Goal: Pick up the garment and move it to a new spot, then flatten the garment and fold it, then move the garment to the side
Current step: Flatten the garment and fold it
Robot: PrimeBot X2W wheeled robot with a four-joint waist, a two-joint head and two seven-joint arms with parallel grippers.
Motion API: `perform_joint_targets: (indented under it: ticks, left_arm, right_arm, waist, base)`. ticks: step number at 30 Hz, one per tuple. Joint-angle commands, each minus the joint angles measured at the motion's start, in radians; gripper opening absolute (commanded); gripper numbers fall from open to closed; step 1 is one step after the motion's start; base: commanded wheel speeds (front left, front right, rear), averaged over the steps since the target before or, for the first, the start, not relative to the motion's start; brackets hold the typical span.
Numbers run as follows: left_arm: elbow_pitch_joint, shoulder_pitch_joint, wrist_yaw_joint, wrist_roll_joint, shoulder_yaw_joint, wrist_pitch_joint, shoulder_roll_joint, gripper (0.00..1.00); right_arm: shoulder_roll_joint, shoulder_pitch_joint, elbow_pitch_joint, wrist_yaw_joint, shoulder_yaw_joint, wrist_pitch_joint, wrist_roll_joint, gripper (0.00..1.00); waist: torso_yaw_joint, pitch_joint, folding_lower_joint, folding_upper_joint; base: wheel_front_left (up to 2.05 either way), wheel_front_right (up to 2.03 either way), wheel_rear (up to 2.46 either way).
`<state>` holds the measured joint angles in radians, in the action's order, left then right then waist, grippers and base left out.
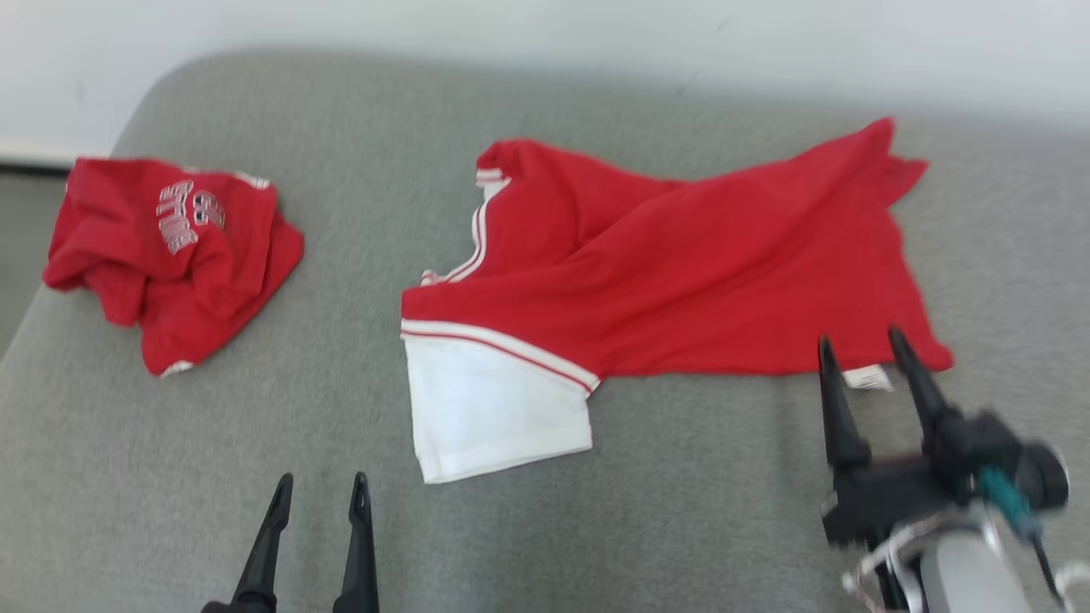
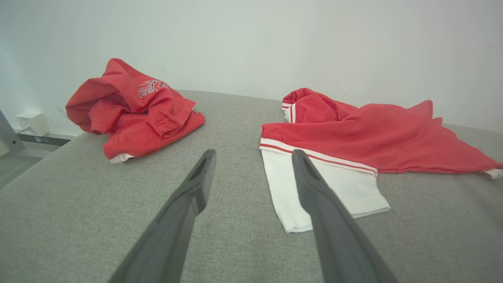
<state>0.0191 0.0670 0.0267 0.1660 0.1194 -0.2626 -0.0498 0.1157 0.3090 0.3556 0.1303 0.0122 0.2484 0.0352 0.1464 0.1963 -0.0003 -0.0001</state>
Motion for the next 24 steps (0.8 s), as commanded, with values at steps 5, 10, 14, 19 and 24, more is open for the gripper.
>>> perform_joint_targets:
  ticks: [5, 10, 14, 19, 24]
  left_arm:
    - [-0.028, 0.049, 0.016, -0.029, -0.04, -0.003, -0.001, 1.0]
    - [-0.045, 0.074, 0.03, -0.047, -0.062, -0.003, -0.001, 1.0]
    - [-0.081, 0.084, 0.041, -0.06, -0.077, -0.003, -0.001, 1.0]
    - [-0.112, 0.097, 0.041, -0.055, -0.082, -0.003, -0.001, 1.0]
    - [-0.114, 0.108, 0.033, -0.042, -0.086, -0.003, -0.001, 1.0]
  right_arm:
    - [-0.041, -0.203, -0.107, 0.001, -0.044, 0.016, -0.013, 1.0]
    - [-0.059, -0.322, -0.174, 0.001, -0.048, 0.017, -0.011, 1.0]
    - [-0.064, -0.395, -0.194, 0.001, -0.058, 0.017, -0.005, 1.0]
    - [-0.065, -0.435, -0.195, 0.001, -0.055, 0.016, 0.027, 1.0]
    - [-0.066, -0.439, -0.2, 0.001, -0.051, 0.016, 0.034, 1.0]
  waist:
    - [-0.106, -0.191, 0.0003, 0.0001]
    - [-0.117, -0.223, 0.0003, 0.0001]
    - [-0.121, -0.242, 0.0003, 0.0001]
    - [-0.133, -0.25, 0.0003, 0.0001]
    - [-0.142, -0.251, 0.0003, 0.0001]
  base:
    - [0.0, 0.0, 0.0]
    - [0.0, 0.0, 0.0]
    - [0.0, 0.0, 0.0]
    - [0.0, 0.0, 0.0]
    - [0.0, 0.0, 0.0]
